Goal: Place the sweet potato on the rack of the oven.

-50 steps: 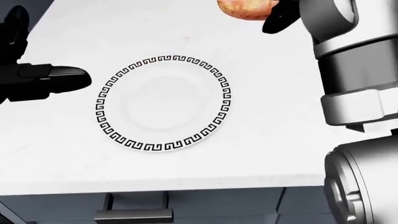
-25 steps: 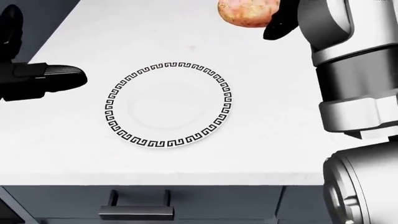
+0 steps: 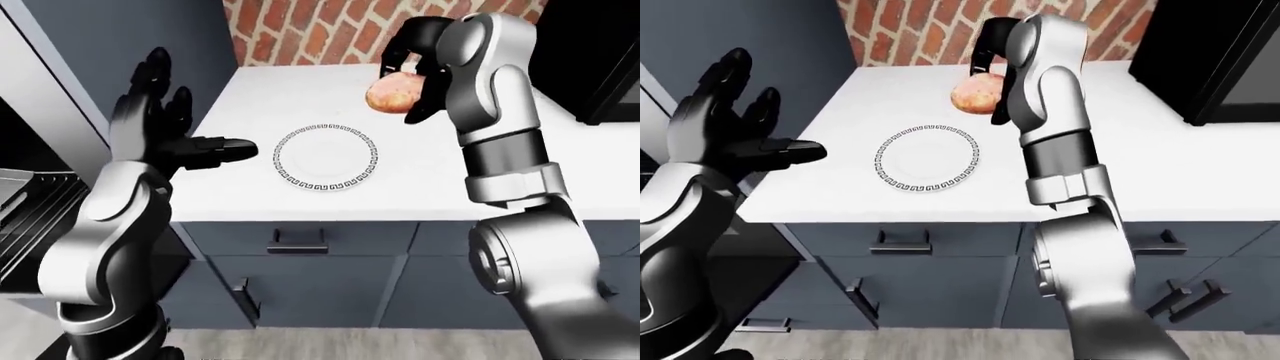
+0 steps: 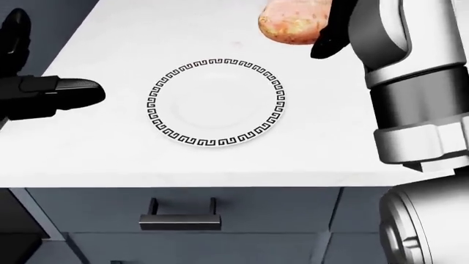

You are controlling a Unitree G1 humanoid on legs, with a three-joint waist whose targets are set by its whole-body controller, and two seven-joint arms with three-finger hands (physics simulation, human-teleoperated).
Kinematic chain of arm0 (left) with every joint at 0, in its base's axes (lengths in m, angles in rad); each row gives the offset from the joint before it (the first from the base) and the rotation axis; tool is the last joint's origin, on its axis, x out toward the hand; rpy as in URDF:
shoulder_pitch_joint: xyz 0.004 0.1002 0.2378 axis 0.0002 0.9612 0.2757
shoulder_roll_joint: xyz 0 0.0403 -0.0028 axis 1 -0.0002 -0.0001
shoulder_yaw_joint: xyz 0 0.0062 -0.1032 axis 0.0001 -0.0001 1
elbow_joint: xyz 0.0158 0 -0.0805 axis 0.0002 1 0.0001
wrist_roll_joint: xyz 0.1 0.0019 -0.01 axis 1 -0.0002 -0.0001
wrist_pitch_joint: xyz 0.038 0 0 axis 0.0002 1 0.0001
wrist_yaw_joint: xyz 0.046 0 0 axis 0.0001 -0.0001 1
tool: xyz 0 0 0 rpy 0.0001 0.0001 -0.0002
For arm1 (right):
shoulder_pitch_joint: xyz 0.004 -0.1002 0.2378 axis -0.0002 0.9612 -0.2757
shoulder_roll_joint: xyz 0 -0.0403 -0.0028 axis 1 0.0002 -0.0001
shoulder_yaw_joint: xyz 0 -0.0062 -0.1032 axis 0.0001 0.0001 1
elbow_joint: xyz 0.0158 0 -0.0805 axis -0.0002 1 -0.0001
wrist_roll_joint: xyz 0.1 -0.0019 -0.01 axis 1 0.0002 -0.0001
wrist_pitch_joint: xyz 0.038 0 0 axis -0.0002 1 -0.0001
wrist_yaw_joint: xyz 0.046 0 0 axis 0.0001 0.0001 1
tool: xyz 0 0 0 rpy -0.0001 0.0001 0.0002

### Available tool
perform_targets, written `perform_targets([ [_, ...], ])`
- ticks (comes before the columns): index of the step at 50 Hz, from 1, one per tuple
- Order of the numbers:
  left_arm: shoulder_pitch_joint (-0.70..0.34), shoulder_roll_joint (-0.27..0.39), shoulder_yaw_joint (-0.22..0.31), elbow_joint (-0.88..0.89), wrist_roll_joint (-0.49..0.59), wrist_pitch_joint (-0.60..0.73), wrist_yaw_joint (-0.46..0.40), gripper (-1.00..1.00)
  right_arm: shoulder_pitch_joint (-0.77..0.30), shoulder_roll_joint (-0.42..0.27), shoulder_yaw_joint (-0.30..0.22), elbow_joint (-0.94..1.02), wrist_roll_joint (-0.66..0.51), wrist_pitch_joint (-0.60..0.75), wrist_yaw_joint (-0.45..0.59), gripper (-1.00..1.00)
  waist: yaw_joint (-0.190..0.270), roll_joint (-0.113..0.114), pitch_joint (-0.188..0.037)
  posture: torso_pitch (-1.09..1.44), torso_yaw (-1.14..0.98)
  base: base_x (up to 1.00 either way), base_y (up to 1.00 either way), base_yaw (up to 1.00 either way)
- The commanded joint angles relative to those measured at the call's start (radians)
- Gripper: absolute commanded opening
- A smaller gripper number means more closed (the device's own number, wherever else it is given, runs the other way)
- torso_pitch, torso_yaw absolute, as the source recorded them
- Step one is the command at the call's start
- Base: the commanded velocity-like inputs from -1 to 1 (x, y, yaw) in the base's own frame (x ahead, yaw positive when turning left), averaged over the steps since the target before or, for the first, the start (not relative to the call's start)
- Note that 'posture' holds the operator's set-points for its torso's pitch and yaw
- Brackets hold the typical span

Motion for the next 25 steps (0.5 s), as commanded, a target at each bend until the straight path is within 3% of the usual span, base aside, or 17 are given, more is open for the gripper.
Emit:
perform_targets([
  [1, -0.030, 0.009, 0.004, -0.032, -0.005, -0.033, -0.006, 1.00, -0.052, -0.018, -0.017, -0.049, -0.011, 0.000, -0.029, -1.00, -0.007, 0.007, -0.035, 0.00, 0.00, -0.16, 0.00, 0.00],
  [6, -0.030, 0.010, 0.004, -0.033, -0.006, -0.032, -0.007, 1.00, -0.044, -0.016, -0.018, -0.056, -0.012, 0.000, -0.029, -1.00, -0.011, -0.034, -0.031, 0.00, 0.00, -0.14, 0.00, 0.00],
  [8, -0.029, 0.010, 0.006, -0.034, -0.006, -0.031, -0.008, 1.00, -0.045, -0.016, -0.018, -0.055, -0.012, 0.001, -0.030, -1.00, -0.012, -0.071, -0.030, 0.00, 0.00, -0.14, 0.00, 0.00],
  [9, -0.029, 0.010, 0.005, -0.034, -0.005, -0.031, -0.008, 1.00, -0.042, -0.016, -0.018, -0.054, -0.011, 0.000, -0.033, -1.00, -0.013, -0.108, -0.038, 0.00, 0.00, -0.15, 0.00, 0.00],
  [10, -0.029, 0.009, 0.004, -0.034, -0.005, -0.032, -0.007, 1.00, -0.038, -0.014, -0.018, -0.058, -0.012, 0.004, -0.032, -1.00, -0.014, -0.093, -0.033, 0.00, 0.00, -0.15, 0.00, 0.00],
  [14, -0.029, 0.007, 0.002, -0.031, -0.002, -0.036, -0.008, 1.00, -0.036, -0.013, -0.021, -0.057, -0.005, 0.006, -0.038, -1.00, -0.004, -0.078, -0.037, 0.00, 0.00, -0.15, 0.00, 0.00],
  [17, -0.030, 0.006, 0.001, -0.031, -0.001, -0.035, -0.007, 1.00, -0.033, -0.012, -0.020, -0.060, 0.000, 0.006, -0.038, -1.00, -0.010, -0.057, 0.008, 0.00, 0.00, 0.00, 0.00, 0.00],
  [20, -0.031, 0.005, 0.000, -0.028, 0.001, -0.038, -0.008, 1.00, -0.038, -0.016, -0.018, -0.053, 0.000, 0.001, -0.043, -1.00, -0.021, -0.032, 0.023, 0.00, 0.00, 0.00, 0.00, 0.00],
  [21, -0.031, 0.004, 0.000, -0.028, 0.001, -0.038, -0.008, 1.00, -0.040, -0.017, -0.018, -0.052, 0.000, 0.001, -0.044, -1.00, -0.028, -0.019, 0.020, 0.00, 0.00, 0.00, 0.00, 0.00],
  [23, -0.029, 0.004, 0.000, -0.028, 0.002, -0.039, -0.009, 1.00, -0.042, -0.018, -0.018, -0.051, 0.000, 0.000, -0.043, -1.00, -0.041, 0.033, 0.004, 0.00, 0.00, 0.00, 0.00, 0.00],
  [25, -0.030, 0.005, 0.003, -0.034, -0.001, -0.032, -0.008, 1.00, -0.039, -0.015, -0.018, -0.058, -0.001, 0.004, -0.041, -1.00, -0.037, 0.014, 0.020, 0.00, 0.00, 0.00, 0.00, 0.00],
])
